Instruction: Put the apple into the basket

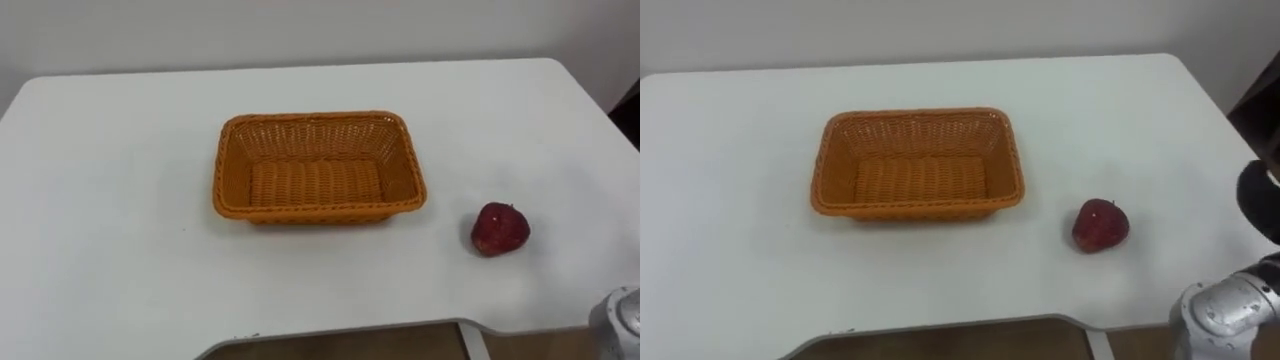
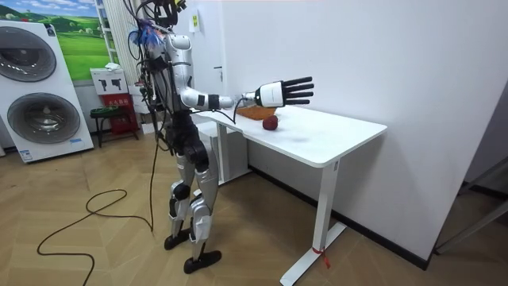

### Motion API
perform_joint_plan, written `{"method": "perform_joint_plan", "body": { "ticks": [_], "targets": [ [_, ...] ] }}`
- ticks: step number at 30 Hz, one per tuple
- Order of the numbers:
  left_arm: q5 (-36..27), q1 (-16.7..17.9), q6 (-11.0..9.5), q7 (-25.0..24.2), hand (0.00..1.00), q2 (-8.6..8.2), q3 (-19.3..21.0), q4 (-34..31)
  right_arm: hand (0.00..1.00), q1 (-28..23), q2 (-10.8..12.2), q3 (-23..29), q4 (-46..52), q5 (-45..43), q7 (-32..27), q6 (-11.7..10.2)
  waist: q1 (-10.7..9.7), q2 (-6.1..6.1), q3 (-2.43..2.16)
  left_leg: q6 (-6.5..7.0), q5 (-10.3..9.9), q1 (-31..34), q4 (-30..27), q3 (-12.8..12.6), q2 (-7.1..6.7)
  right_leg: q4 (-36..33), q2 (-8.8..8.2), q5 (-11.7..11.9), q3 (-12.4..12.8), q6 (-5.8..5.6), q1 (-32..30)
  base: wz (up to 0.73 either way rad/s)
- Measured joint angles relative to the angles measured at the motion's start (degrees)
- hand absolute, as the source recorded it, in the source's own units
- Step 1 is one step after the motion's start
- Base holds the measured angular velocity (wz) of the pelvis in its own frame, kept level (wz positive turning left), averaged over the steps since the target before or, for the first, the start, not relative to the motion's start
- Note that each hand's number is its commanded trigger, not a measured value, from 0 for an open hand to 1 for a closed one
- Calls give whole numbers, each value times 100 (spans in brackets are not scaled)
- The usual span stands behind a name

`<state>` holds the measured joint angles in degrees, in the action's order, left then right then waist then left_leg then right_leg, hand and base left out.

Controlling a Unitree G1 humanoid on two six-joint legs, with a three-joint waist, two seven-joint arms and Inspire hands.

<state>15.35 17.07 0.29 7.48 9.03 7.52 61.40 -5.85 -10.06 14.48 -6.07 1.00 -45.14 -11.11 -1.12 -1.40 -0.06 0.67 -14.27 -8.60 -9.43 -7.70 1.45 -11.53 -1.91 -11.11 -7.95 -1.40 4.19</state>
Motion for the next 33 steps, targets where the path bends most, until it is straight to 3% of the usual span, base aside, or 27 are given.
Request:
{"method": "perform_joint_plan", "body": {
  "ticks": [6,12,24,33],
  "targets": [
    [-11,-4,-20,-165,0,71,-218,60,0,-229,-157,-823,-321,-385,1119,46,31,25,19,0,0,-29,-3,-6,14,79,7,21,-24,12,92,2],
    [-8,4,-30,-230,0,76,-222,60,0,-231,-160,-1037,-659,-397,1766,122,157,26,28,0,0,2,-3,-6,9,77,-1,36,-24,4,76,0],
    [-5,3,-15,-309,0,77,-218,62,0,-270,-144,-1445,-1077,-1083,2169,121,176,-45,-6,0,0,-22,-7,6,7,87,-1,40,-28,2,110,0],
    [20,-55,-29,-289,0,79,-223,49,0,-620,-143,-1572,-1139,-1084,2387,116,270,-19,19,0,0,-63,-11,4,5,83,-2,43,-15,0,176,-1]
  ]
}}
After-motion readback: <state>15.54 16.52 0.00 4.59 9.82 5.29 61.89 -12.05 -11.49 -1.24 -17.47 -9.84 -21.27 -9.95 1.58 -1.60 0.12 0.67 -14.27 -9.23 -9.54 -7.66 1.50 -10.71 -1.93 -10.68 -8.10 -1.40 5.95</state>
